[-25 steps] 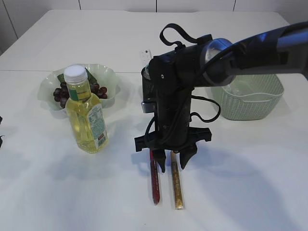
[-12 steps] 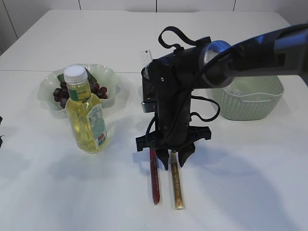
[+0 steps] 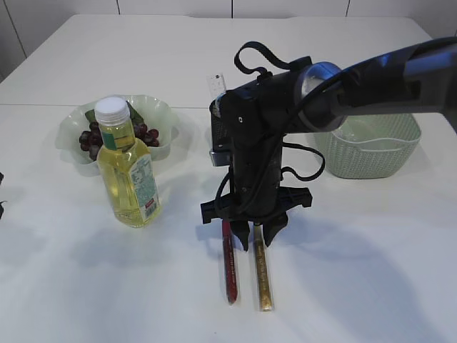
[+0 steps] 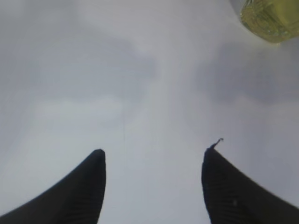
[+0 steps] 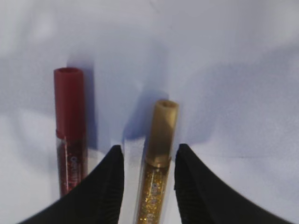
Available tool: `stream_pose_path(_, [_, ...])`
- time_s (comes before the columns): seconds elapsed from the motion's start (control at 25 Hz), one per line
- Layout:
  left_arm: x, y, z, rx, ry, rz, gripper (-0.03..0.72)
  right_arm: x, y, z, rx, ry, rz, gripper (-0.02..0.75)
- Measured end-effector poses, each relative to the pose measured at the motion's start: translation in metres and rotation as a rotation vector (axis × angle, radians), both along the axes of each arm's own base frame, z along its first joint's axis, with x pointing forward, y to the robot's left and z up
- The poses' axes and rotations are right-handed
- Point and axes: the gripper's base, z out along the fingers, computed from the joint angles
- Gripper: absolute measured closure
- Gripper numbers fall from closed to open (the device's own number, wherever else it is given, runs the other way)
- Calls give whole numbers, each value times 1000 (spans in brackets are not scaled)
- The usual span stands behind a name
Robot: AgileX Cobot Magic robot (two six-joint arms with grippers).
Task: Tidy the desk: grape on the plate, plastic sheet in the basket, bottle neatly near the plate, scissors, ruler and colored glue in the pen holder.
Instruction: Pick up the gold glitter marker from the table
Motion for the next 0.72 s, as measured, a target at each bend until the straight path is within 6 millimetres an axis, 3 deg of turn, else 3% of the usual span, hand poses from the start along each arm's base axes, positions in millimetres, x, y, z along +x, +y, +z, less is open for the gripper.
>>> stream_pose_path(0.36, [0,0,0,0,0,0,219,0,0,-1,1,-1,-2,443])
stream_pose_path(0.72, [0,0,0,0,0,0,219,0,0,-1,-1,-2,-1,577])
